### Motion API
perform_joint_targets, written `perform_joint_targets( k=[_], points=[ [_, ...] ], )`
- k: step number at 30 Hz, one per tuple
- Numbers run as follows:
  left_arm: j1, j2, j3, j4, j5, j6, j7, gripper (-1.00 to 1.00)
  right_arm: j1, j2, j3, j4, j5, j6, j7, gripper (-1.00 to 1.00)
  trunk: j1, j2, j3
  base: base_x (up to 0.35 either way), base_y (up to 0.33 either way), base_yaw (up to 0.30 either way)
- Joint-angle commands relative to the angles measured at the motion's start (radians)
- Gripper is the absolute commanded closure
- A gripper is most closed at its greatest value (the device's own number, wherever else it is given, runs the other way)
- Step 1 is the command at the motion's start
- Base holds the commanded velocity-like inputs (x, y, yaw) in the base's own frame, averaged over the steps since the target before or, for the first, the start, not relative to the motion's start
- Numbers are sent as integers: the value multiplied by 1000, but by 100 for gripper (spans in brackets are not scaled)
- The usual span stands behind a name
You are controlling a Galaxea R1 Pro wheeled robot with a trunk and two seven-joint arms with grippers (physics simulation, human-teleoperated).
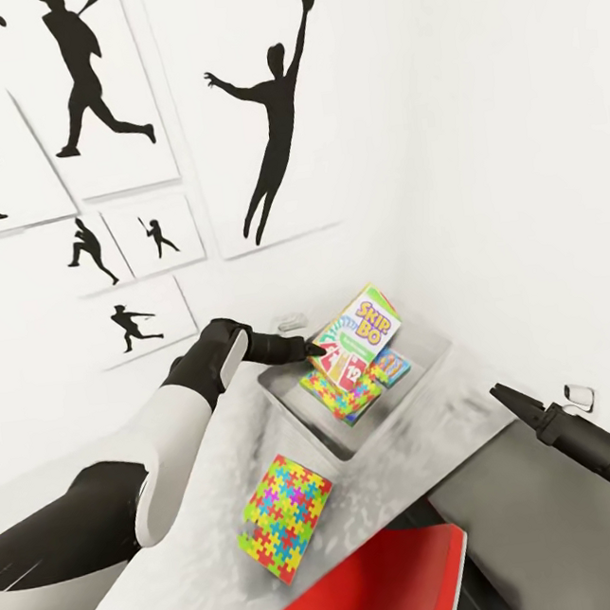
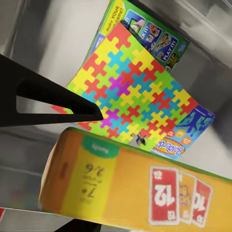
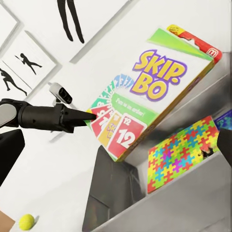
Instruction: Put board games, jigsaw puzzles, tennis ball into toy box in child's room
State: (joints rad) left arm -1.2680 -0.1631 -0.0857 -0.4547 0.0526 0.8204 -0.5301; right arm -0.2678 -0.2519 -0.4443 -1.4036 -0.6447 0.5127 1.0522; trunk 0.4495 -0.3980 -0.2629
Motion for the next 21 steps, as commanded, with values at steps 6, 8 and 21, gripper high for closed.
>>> perform_joint_targets(
  k=[6,8,21],
  points=[
    [-2,0,-2,0,5,5,-1,100,-1,-1,-6,0,-6,9,2,-100,1,-2,-12,0,0,0],
    [-2,0,-2,3,4,2,-2,100,-1,0,-6,0,-6,9,2,-100,1,-2,-15,0,0,0],
    [-2,3,-12,12,-4,-17,-1,100,-1,-1,-13,0,-6,9,2,-100,1,-2,-36,0,0,0]
  ],
)
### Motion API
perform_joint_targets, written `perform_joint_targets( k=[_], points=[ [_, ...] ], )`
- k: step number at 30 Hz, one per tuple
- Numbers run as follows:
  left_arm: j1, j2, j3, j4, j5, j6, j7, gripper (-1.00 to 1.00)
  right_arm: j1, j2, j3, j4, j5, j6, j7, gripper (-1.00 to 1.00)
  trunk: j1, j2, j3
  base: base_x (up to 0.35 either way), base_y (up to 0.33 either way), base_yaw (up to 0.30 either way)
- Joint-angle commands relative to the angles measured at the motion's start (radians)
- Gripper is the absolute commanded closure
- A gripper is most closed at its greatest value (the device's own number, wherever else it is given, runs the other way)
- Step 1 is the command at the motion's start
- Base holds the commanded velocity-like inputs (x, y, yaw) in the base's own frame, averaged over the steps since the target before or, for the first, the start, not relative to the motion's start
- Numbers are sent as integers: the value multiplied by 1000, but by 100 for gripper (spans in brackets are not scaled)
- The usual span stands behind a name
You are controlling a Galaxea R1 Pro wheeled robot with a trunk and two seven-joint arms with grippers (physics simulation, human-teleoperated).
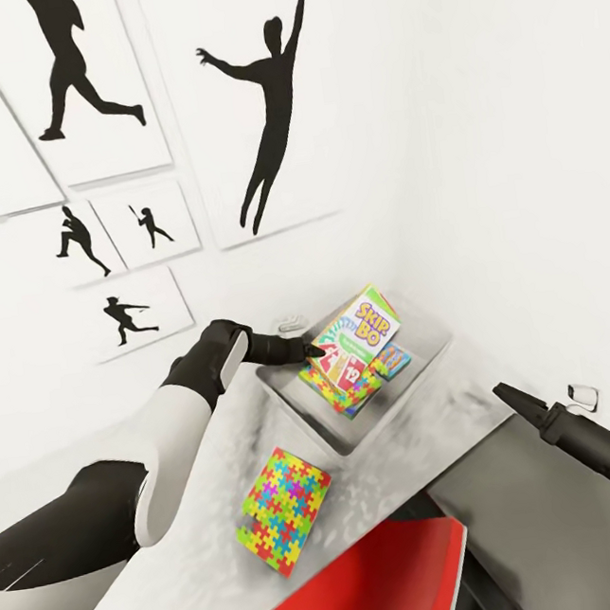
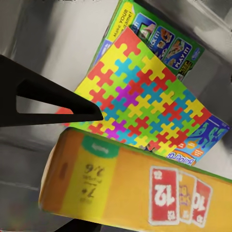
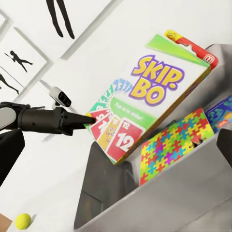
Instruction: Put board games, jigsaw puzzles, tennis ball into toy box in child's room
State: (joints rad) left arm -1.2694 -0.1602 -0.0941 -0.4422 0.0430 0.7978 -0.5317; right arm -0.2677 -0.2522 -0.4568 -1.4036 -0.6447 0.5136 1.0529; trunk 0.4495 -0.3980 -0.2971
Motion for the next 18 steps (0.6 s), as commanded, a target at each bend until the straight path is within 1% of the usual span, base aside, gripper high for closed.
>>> perform_joint_targets(
  k=[1,5,9,13,18],
  points=[
    [-1,1,-3,0,6,-1,0,100,-1,0,-1,0,-6,8,1,-100,0,-2,-3,0,0,0],
    [-1,7,7,36,13,-11,-8,100,-1,-1,-3,0,-6,9,1,-100,0,-2,-10,0,0,0],
    [-1,18,17,57,18,-11,-60,100,-1,-1,-3,0,-6,9,2,-100,0,-2,-17,0,0,0],
    [-1,20,19,61,17,-7,-124,100,-1,-1,-3,1,-6,8,2,-100,0,-2,-23,0,0,0],
    [-1,20,19,62,14,-11,-141,100,-1,-1,-3,1,-6,8,2,-100,0,-2,-31,0,0,0]
  ],
)
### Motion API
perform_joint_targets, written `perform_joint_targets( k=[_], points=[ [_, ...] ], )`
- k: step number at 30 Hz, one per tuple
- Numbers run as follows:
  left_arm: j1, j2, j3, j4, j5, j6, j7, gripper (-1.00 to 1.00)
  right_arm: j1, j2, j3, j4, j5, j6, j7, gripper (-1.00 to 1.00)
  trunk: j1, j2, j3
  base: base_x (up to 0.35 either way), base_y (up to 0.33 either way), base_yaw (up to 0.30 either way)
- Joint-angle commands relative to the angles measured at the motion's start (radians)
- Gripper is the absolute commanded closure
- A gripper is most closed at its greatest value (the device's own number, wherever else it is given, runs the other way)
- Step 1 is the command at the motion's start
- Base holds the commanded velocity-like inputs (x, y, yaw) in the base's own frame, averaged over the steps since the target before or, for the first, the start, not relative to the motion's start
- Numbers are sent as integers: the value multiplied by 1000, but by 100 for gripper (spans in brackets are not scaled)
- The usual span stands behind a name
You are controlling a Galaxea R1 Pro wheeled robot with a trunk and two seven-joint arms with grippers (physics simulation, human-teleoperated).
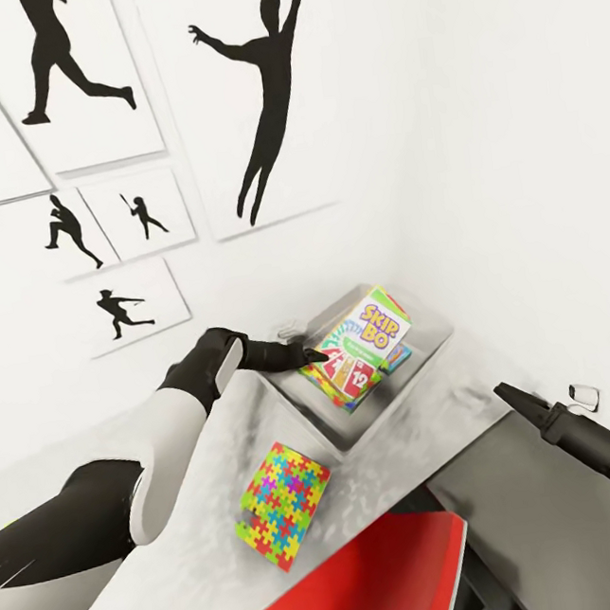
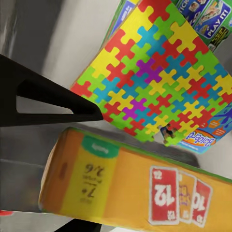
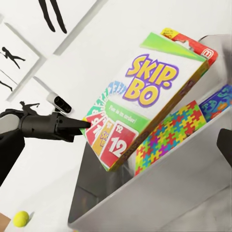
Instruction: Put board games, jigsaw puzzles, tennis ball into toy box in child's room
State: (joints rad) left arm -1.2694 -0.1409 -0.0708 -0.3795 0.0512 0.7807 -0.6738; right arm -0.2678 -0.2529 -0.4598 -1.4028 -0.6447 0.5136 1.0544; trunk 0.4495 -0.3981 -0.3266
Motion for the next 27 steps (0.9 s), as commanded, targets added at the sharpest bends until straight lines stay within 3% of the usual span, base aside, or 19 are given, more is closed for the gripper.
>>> perform_joint_targets(
  k=[1,16,27],
  points=[
    [-1,0,-4,-1,5,5,1,100,-1,0,0,0,-6,8,1,-100,0,-2,-3,0,0,0],
    [-1,-6,-6,-2,-2,-10,15,100,-1,2,-13,1,-6,9,1,-100,0,-2,-7,0,0,0],
    [-1,-6,-6,-2,-2,-20,66,100,-1,3,-13,1,-6,7,1,-100,0,-2,-7,0,0,0]
  ],
)
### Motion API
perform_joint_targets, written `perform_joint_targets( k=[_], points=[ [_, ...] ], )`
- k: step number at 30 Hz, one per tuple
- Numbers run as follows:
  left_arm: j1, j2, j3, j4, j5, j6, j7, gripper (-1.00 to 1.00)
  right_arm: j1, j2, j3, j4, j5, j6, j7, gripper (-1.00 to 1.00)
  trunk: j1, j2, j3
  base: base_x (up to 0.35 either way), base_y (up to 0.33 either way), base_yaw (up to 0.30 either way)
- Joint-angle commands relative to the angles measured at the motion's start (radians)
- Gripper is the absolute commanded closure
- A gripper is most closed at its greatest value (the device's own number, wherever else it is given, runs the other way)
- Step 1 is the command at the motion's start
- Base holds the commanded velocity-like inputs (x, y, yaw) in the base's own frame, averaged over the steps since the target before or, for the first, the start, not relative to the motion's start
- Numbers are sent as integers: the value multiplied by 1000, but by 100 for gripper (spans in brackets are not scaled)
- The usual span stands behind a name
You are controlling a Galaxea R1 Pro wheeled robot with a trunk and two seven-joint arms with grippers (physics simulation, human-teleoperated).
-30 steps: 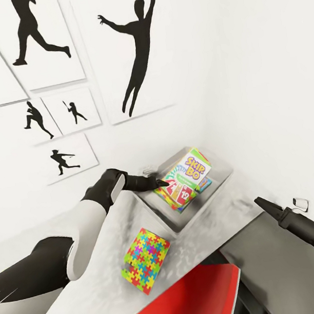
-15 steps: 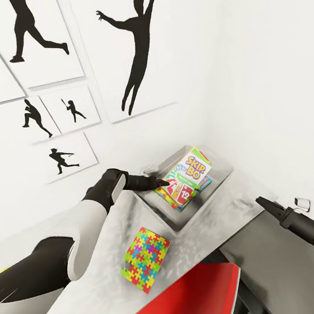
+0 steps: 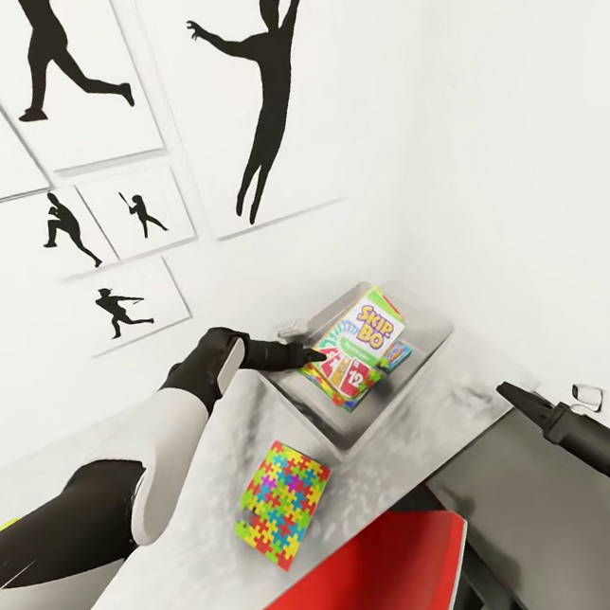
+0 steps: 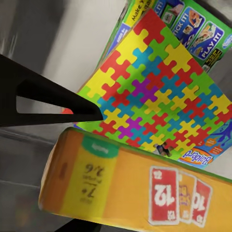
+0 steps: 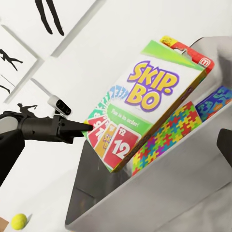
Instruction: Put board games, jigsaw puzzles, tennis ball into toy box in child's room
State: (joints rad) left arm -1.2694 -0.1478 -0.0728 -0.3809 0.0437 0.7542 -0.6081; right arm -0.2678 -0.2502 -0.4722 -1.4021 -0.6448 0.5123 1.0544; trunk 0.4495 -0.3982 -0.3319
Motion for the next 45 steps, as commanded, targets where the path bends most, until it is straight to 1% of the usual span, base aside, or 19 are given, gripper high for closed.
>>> perform_joint_targets(
  k=[1,5,6,12,17,20,25,27,29,30,33,34,36,37,39,40,42,43,45],
  points=[
    [-1,0,-4,-1,5,6,1,100,-1,0,-1,0,-6,8,1,-100,1,-2,-2,0,0,0],
    [-1,0,-5,-1,5,4,2,100,-1,0,-1,0,-6,8,1,-100,1,-2,-2,0,0,0],
    [-1,-1,-5,-1,5,3,2,-100,-1,0,0,0,-6,8,1,-100,1,-2,-2,0,0,0],
    [-1,-1,-5,-1,5,2,5,-100,-1,0,0,0,-6,8,1,-100,1,-2,-2,0,0,0],
    [-1,0,-5,-1,5,-8,71,-100,-1,0,0,0,-6,6,2,-100,1,-2,-2,0,0,0],
    [-1,3,-4,-1,6,-23,87,-100,-1,0,0,0,-6,6,2,-100,1,-2,-2,0,0,0],
    [-1,8,-4,-7,14,-26,75,-100,-1,0,0,0,-6,5,3,-100,1,-2,-2,0,0,0],
    [-1,9,-4,-15,15,-23,54,-100,-1,0,0,0,-6,5,3,-100,1,-2,-2,0,0,0],
    [-1,10,-5,-56,16,-7,-34,-100,-1,0,0,0,-6,5,4,-100,1,-2,-2,0,0,0],
    [-1,11,-5,-66,16,1,-57,-100,-1,0,0,0,-6,5,4,-100,1,-2,-2,0,0,0],
    [0,24,-5,-149,13,68,-184,-100,-1,0,0,0,-6,5,4,-100,1,-2,-2,0,0,0],
    [1,29,-5,-166,13,79,-200,-100,-1,0,0,1,-6,5,4,-100,1,-2,-2,0,0,0],
    [2,55,-5,-243,15,128,-252,-100,-1,0,0,1,-6,4,4,-100,1,-2,-2,0,0,0],
    [2,64,-4,-263,16,143,-264,-100,-1,0,0,1,-6,4,4,-100,1,-2,-2,0,0,0],
    [3,100,-5,-336,17,196,-310,-100,-1,0,0,1,-6,5,4,-100,1,-2,-2,0,0,0],
    [3,109,-5,-351,17,206,-321,-100,-1,0,0,1,-6,5,4,-100,1,-2,-2,0,0,0],
    [4,136,-5,-389,17,227,-358,-100,-1,0,0,1,-6,5,4,-100,1,-2,-2,0,0,0],
    [4,158,-4,-407,17,236,-384,-100,-1,0,0,1,-6,5,4,-100,1,-2,-2,0,0,0],
    [5,185,-4,-419,18,243,-414,-100,-1,0,0,1,-6,4,4,-100,1,-2,-2,0,0,0]
  ],
)
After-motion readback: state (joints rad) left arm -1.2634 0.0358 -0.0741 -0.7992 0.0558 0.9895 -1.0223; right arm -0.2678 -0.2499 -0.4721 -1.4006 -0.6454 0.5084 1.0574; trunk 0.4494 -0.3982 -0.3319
